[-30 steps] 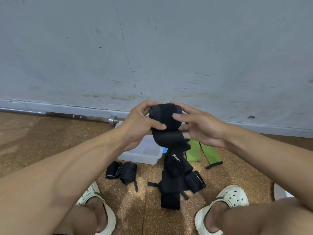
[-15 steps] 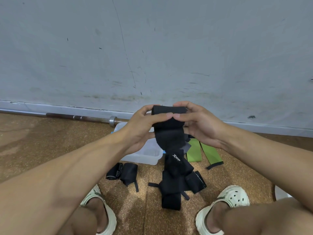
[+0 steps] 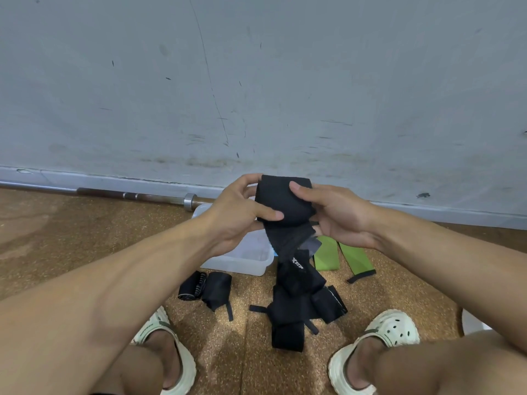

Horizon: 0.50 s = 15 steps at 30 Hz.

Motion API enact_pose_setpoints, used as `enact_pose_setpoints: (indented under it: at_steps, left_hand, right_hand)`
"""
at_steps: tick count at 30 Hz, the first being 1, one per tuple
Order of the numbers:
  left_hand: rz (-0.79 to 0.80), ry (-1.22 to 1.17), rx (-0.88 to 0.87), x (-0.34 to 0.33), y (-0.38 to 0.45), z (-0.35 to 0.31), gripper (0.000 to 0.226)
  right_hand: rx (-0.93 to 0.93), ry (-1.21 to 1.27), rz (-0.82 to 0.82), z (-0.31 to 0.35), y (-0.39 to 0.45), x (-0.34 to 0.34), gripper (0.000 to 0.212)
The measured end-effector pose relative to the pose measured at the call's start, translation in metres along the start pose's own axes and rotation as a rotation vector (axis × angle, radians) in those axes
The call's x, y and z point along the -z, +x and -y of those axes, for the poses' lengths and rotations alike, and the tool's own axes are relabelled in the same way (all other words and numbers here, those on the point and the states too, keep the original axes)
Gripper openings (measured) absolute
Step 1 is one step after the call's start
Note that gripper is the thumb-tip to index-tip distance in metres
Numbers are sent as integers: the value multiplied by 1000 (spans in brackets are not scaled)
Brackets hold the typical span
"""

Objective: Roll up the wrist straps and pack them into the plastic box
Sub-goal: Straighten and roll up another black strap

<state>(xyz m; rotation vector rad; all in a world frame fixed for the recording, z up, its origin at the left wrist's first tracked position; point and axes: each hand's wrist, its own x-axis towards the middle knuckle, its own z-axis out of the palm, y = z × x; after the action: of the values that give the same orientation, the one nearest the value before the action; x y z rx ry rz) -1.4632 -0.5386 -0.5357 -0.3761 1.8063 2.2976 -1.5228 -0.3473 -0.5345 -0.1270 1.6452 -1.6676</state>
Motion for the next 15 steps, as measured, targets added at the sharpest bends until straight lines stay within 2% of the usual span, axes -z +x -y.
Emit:
enact_pose_setpoints:
  at_steps: [5,7,11,15]
  left_hand:
    - [2,98,-84,-1,-3,2,72]
    - [-6,58,-48,-3,-4,0,67]
    - [35,-13,116,-4,-6,-5,37]
    - [71,-10,171,-3,-6,-4,40]
  right_hand:
    - [8,33,7,0,-1,-1,56]
    - [71,56,-23,0,1,0,55]
    - [173,100,-21,2,-1,1,51]
    - [195,104,-4,6,-3,3,52]
